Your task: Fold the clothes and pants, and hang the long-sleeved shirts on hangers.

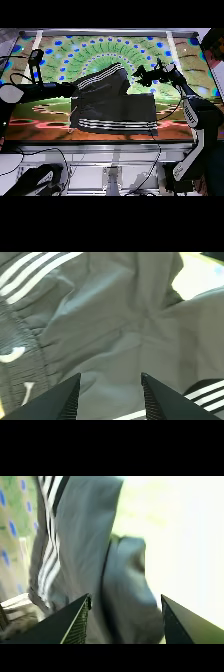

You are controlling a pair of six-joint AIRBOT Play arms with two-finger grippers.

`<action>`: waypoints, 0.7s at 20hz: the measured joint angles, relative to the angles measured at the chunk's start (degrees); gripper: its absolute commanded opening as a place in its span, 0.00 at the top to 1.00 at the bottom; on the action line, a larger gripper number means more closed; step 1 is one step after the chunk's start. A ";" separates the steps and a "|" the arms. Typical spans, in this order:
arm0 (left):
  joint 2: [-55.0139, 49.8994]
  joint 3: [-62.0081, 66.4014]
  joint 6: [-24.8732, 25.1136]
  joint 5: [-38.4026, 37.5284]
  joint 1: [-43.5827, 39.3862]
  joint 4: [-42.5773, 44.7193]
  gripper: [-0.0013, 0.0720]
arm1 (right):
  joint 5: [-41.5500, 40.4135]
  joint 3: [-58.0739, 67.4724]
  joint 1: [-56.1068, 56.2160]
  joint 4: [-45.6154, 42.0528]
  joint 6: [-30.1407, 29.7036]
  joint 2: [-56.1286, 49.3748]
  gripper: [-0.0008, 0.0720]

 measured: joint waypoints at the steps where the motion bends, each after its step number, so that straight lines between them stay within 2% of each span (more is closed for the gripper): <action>1: 0.00 0.02 0.00 0.02 0.00 -1.18 0.39 | 0.92 1.49 -0.46 0.96 -0.13 -1.49 0.29; 8: -0.11 0.04 0.02 0.28 0.00 -5.33 0.39 | 5.07 10.93 -0.42 5.05 -0.72 -10.03 0.29; 10: -0.59 0.04 0.00 0.79 0.07 -5.60 0.45 | 6.14 12.44 0.31 5.31 -0.74 -11.74 0.29; 11: -1.05 0.04 -0.57 1.42 0.11 -5.35 0.44 | 6.69 12.92 0.70 5.46 -0.76 -12.24 0.29; 14: -4.11 0.04 -4.87 3.32 1.20 -1.55 0.44 | 6.97 13.68 1.79 5.51 -0.76 -13.33 0.42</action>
